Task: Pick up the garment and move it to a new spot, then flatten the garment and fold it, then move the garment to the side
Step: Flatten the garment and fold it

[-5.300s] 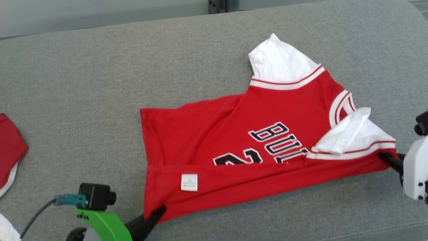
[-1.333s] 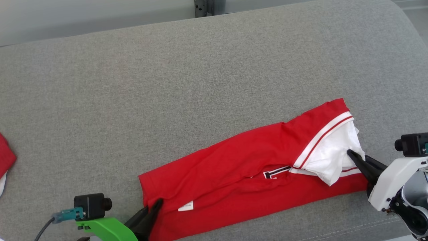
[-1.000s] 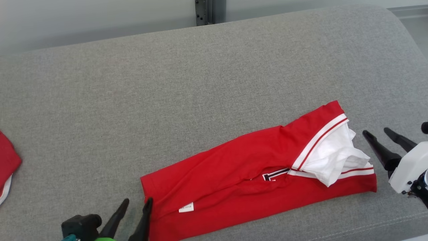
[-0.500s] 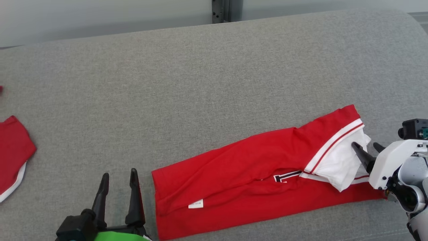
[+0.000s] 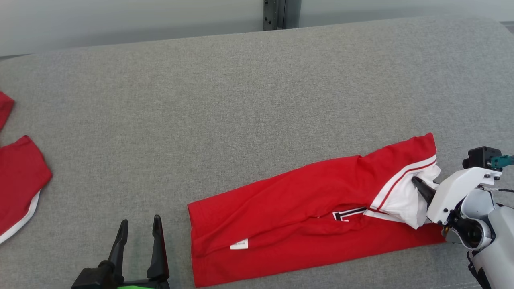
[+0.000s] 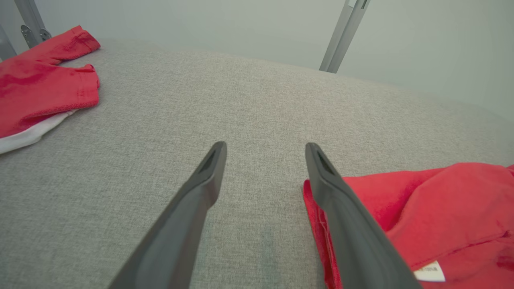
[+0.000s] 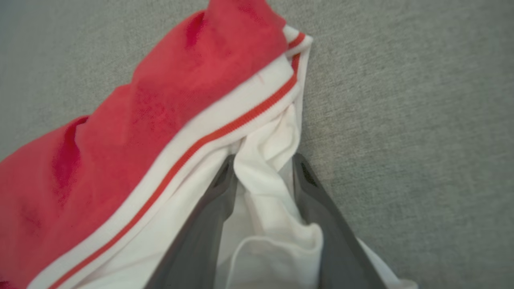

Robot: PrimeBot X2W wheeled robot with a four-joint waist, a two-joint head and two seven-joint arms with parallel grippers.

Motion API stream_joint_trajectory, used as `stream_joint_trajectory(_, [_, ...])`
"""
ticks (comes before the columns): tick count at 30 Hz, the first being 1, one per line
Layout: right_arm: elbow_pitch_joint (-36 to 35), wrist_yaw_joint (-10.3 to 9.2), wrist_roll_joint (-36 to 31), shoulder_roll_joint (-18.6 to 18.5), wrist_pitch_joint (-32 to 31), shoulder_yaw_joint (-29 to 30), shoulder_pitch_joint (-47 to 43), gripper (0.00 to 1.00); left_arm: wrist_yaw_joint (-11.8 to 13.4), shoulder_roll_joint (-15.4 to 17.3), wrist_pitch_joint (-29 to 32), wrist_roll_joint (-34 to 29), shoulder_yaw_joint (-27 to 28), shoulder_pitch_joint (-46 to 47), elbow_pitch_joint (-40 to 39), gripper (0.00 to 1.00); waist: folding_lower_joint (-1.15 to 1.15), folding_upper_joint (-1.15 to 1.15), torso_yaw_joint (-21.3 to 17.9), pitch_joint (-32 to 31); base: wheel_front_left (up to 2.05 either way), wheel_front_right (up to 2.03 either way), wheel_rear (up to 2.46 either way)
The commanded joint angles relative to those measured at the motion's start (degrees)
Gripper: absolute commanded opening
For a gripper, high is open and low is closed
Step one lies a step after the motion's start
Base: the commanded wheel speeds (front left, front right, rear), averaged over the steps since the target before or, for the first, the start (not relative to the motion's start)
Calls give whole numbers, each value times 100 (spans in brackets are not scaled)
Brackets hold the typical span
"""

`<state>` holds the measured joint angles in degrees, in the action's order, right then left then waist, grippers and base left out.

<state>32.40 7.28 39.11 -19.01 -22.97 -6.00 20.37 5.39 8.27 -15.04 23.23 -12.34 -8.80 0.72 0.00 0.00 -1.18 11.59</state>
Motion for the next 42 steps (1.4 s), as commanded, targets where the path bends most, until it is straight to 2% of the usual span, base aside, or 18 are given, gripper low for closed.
stream_joint_trajectory(1, [88, 32, 157, 59, 68, -75, -110, 0, -100, -69, -18, -110, 120, -94, 56, 100, 0, 0, -45, -79, 0, 0, 0])
stream_joint_trajectory(4, [215, 15, 425, -222, 272, 112, -30, 0, -290, -216, -18, -223, 356, -170, 130, 100, 0, 0, -100, -211, 0, 0, 0])
stream_joint_trajectory(14, [526, 18, 761, -1449, 114, 1018, 67, 0, -756, -470, -18, -524, 876, -303, 397, 100, 0, 0, -153, -565, 0, 0, 0])
stream_joint_trajectory(17, [380, 18, 714, -1643, -15, 1186, 0, 0, -827, -497, -18, -566, 946, -345, 446, 100, 0, 0, -170, -650, 0, 0, 0])
stream_joint_trajectory(20, [-81, 21, 752, -1620, -166, 1180, -74, 0, -860, -520, -18, -555, 975, -393, 480, 100, 0, 0, -190, -738, 0, 0, 0])
stream_joint_trajectory(25, [-1353, 22, 871, -1046, -503, 805, -449, 0, -777, -537, -18, -373, 927, -443, 494, 100, 0, 0, -289, -804, 0, 0, 0])
stream_joint_trajectory(30, [-2157, 22, 526, -34, -585, 85, -730, 0, -672, -533, -18, -273, 639, -377, 522, 100, 0, 0, -399, -710, 0, 0, 0])
stream_joint_trajectory(36, [-1988, 22, -32, 1176, -206, -633, -815, 0, -564, -533, -18, -301, 363, -165, 591, 100, 0, 0, -345, -564, 0, 0, 0])
stream_joint_trajectory(42, [-1508, 22, -312, 1536, 191, -961, -830, 0, -535, -532, -18, -326, 360, -134, 655, 100, 0, 0, -207, -539, 0, 0, 0])
